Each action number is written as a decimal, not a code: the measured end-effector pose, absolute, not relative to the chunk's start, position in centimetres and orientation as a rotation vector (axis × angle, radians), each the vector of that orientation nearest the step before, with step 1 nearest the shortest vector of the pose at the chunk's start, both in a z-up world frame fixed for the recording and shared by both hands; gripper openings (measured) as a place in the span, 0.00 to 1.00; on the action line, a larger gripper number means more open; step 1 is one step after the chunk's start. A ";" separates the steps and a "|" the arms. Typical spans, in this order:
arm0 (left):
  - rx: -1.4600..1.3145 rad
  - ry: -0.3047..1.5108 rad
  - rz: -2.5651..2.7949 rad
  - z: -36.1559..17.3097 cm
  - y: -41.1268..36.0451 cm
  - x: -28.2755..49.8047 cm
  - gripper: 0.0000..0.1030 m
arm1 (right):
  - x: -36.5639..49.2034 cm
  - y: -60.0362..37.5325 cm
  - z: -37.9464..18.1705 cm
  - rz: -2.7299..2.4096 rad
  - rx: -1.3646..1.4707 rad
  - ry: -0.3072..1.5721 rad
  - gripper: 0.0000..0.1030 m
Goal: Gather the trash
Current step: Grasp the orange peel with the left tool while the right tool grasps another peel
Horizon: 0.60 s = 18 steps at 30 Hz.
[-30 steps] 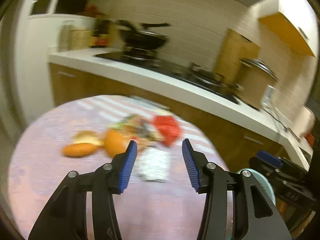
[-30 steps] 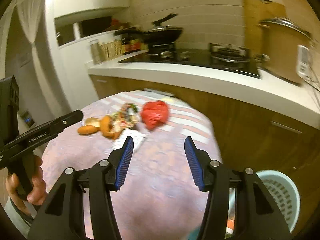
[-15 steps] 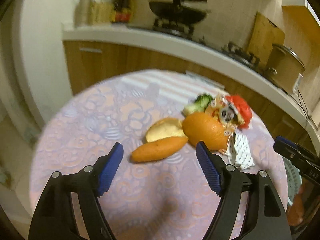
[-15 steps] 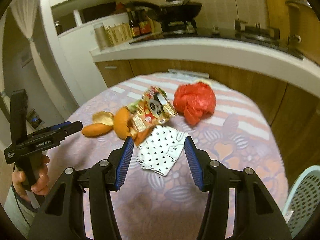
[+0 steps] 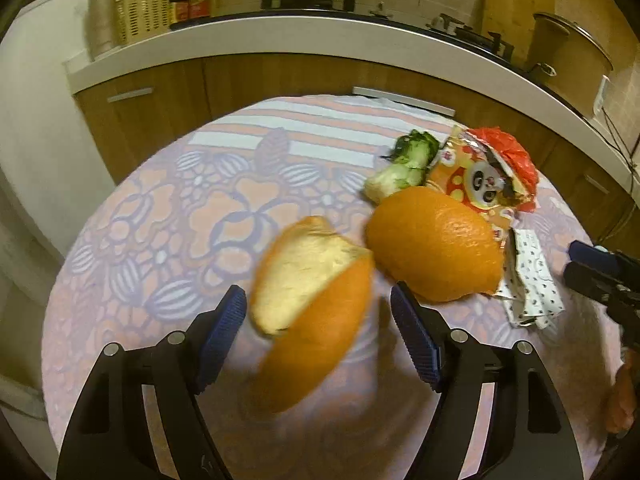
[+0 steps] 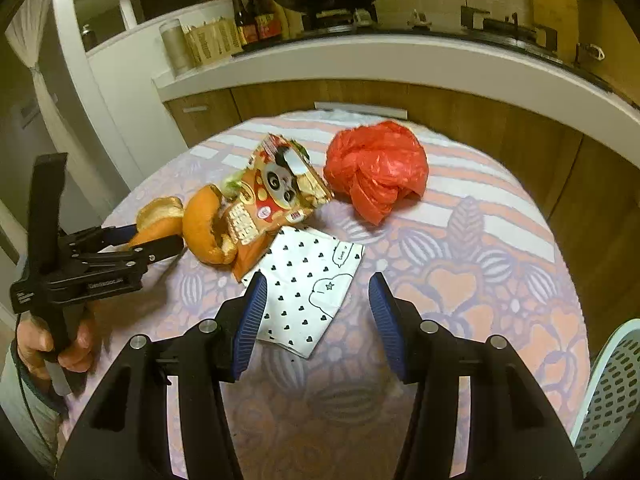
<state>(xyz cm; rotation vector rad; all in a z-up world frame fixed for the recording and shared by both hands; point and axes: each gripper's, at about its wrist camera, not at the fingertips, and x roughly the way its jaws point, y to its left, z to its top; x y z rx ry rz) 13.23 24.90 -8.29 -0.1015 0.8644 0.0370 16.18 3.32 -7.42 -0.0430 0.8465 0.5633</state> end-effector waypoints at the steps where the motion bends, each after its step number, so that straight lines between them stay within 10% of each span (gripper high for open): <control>1: -0.099 0.865 0.027 -8.3 24.7 13.3 0.70 | 16.3 3.3 -7.6 0.563 -0.042 0.858 0.50; 4: -0.080 0.867 0.021 -8.4 24.3 13.6 0.69 | 16.7 3.3 -8.0 0.553 -0.042 0.887 0.62; 9: -0.117 0.845 0.031 -8.2 25.1 13.4 0.37 | 16.0 4.7 -7.1 0.583 -0.051 0.867 0.64; 18: -0.263 0.800 0.065 -7.5 26.5 11.4 0.26 | 16.5 11.8 -6.4 0.701 -0.153 0.845 0.61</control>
